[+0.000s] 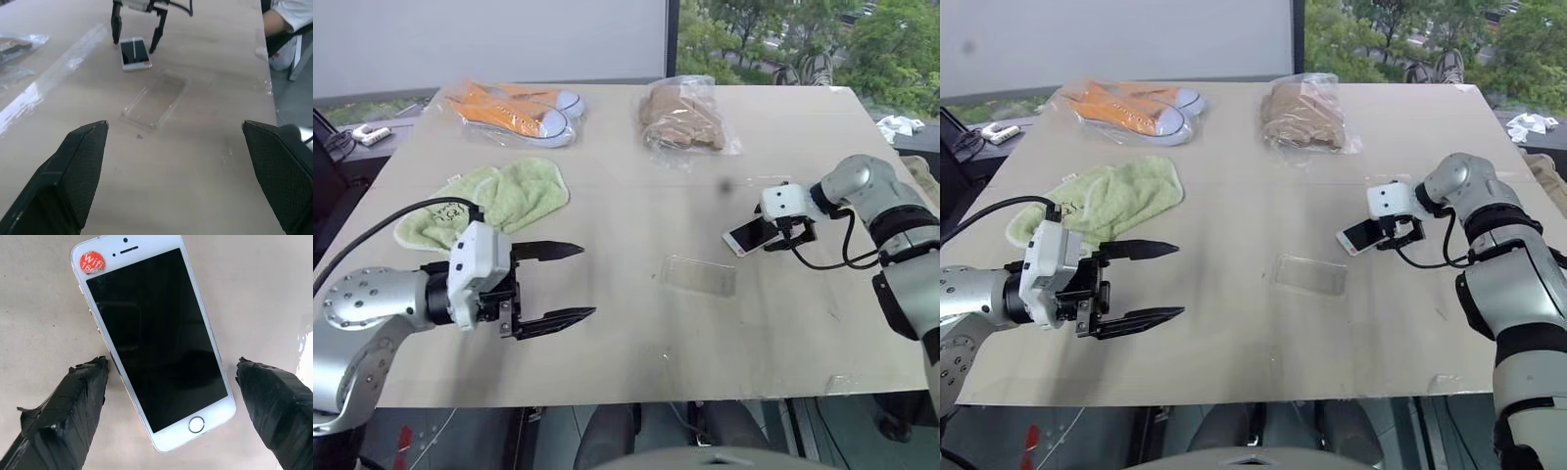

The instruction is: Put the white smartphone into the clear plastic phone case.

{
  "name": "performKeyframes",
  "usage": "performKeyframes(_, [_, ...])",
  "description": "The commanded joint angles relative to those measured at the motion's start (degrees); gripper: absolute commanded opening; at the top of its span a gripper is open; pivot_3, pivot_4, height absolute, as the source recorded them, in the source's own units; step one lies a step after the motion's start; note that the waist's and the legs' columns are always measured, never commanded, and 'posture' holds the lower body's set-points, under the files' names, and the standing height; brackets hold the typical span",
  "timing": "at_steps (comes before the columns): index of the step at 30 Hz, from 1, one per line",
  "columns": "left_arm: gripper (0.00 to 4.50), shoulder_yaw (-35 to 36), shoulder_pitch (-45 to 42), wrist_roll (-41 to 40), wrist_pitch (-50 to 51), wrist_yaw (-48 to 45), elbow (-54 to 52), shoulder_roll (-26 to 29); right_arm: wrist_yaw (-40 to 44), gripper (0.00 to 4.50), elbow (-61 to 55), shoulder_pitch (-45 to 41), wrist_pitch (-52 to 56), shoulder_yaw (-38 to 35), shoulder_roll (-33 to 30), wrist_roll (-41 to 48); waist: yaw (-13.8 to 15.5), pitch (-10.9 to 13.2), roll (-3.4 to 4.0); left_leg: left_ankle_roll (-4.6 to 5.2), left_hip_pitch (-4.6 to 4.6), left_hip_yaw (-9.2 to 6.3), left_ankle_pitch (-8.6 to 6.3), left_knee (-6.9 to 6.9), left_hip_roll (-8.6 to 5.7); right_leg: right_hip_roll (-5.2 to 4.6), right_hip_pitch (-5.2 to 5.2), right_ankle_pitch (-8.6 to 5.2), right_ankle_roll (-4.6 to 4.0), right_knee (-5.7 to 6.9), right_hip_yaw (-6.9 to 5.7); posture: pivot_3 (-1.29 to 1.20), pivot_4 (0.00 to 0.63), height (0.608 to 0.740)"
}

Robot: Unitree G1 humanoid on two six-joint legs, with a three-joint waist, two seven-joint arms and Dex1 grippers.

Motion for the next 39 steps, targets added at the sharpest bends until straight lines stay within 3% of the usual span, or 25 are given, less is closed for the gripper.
performKeyframes(1, [4.5, 1.5, 0.3, -0.1, -0.8, 0.5, -1.4, 0.0, -0.2, 4.49, 1.6, -0.5, 1.4, 1.9, -0.8, -4.0, 0.2, 0.0, 0.0, 0.0, 0.0, -0.02, 0.0, 0.01, 0.0, 0.0, 0.01, 0.0, 0.0, 0.0, -0.02, 0.0, 0.15, 0.74])
performKeyframes(4, [4.5, 1.5, 0.6, 0.1, -1.0, 0.6, -1.3, 0.0, 1.5, 4.49, 1.9, -0.5, 2.0, 1.7, -0.5, -4.4, 0.3, 0.0, -0.01, -0.02, -0.01, -0.04, 0.01, 0.03, -0.03, -0.03, 0.03, 0.0, 0.0, -0.01, -0.03, 0.0, 0.15, 0.74])
performKeyframes(8, [4.5, 1.6, 1.5, 1.0, -1.6, 0.4, -1.2, 0.1, 5.7, 2.87, 2.4, -0.8, 5.1, 1.3, -0.3, -4.7, 0.3, 0.0, -0.02, -0.04, -0.02, -0.06, 0.02, 0.03, -0.06, -0.06, 0.03, 0.0, 0.0, -0.03, -0.05, 0.0, 0.15, 0.74])
performKeyframes(14, [4.5, 1.8, 2.4, 1.8, -2.3, 0.4, -1.1, 0.2, 9.1, 0.11, 2.3, -0.9, 7.2, -0.2, -0.6, -4.2, 0.1, 0.0, -0.03, -0.03, -0.01, -0.11, 0.01, -0.04, -0.07, -0.07, 0.02, -0.01, -0.01, -0.03, -0.08, 0.0, 0.15, 0.74])
performKeyframes(18, [4.5, 1.2, 2.0, 2.3, -2.5, 0.6, -0.8, 0.1, 8.6, 0.11, 1.7, -2.0, 6.2, -2.9, 0.0, -2.3, -0.1, 0.0, 0.0, -0.03, -0.03, -0.1, 0.01, -0.04, -0.07, -0.07, 0.01, -0.01, -0.01, -0.05, -0.07, 0.0, 0.15, 0.74])
performKeyframes(19, [4.5, 1.2, 1.9, 2.3, -2.5, 0.6, -0.8, 0.1, 8.0, 0.69, 1.5, -2.4, 5.3, -2.9, -0.1, -2.6, -0.2, 0.0, 0.03, -0.03, -0.03, -0.1, 0.01, -0.05, -0.07, -0.07, 0.0, -0.01, -0.01, -0.04, -0.07, 0.0, 0.15, 0.74])
performKeyframes(21, [4.5, 1.2, 1.8, 2.4, -2.6, 0.6, -0.7, 0.2, 8.3, 1.4, 1.3, -3.7, 3.9, -1.8, -0.7, -4.2, -0.2, 0.1, 0.11, -0.03, -0.07, -0.07, 0.01, -0.07, -0.07, -0.07, -0.08, -0.01, -0.01, -0.04, -0.04, 0.0, 0.15, 0.74])
performKeyframes(22, [4.5, 1.2, 1.7, 2.5, -2.7, 0.6, -0.6, 0.2, 7.7, 2.09, 1.2, -4.4, 2.6, -0.5, -1.1, -5.8, -0.2, 0.1, 0.11, -0.04, -0.12, -0.06, 0.02, -0.08, -0.07, -0.07, -0.14, -0.01, -0.01, -0.04, -0.03, 0.0, 0.15, 0.74])
performKeyframes(25, [4.5, 1.1, 1.5, 2.8, -2.8, 0.6, -0.4, 0.3, 6.7, 2.87, 1.3, -6.1, 1.3, 1.3, -0.8, -8.3, -0.2, 0.1, 0.15, -0.13, -0.29, -0.02, 0.07, -0.11, -0.07, -0.07, -0.35, 0.0, -0.01, -0.01, 0.01, 0.0, 0.15, 0.74])
performKeyframes(27, [4.5, 0.8, 1.1, 2.8, -2.8, 0.8, -0.4, 0.3, 5.1, 3.86, 1.7, -7.3, 1.1, 2.9, -0.1, -10.3, -0.2, 0.1, 0.15, -0.26, -0.46, 0.04, 0.15, -0.15, -0.07, -0.07, -0.56, 0.0, 0.0, 0.0, 0.07, 0.0, 0.15, 0.74])
performKeyframes(29, [4.5, 0.6, 0.9, 2.9, -2.8, 1.0, -0.5, 0.3, 3.8, 4.38, 2.2, -8.0, 1.2, 4.1, 0.7, -11.9, -0.2, 0.1, 0.15, -0.27, -0.57, 0.06, 0.15, -0.16, -0.07, -0.07, -0.69, 0.0, 0.0, -0.01, 0.09, 0.0, 0.15, 0.74])
performKeyframes(34, [4.5, 0.7, 1.1, 3.2, -2.9, 2.0, -1.3, 0.1, -3.9, 4.38, 2.8, -9.1, 0.2, 6.5, 4.1, -15.6, -0.3, 0.1, 0.12, -0.28, -0.75, 0.06, 0.15, -0.17, -0.07, -0.07, -0.85, 0.0, 0.0, -0.04, 0.08, 0.0, 0.15, 0.74])
performKeyframes(39, [4.5, 1.9, 2.9, 3.5, -2.6, 3.0, -2.7, -0.1, -5.2, 4.38, 3.2, -9.4, -2.3, 7.5, 5.9, -17.4, -0.7, 0.0, 0.04, -0.27, -0.5, 0.19, 0.15, -0.13, -0.07, -0.06, -0.72, 0.01, 0.01, 0.08, 0.21, 0.0, 0.15, 0.74])
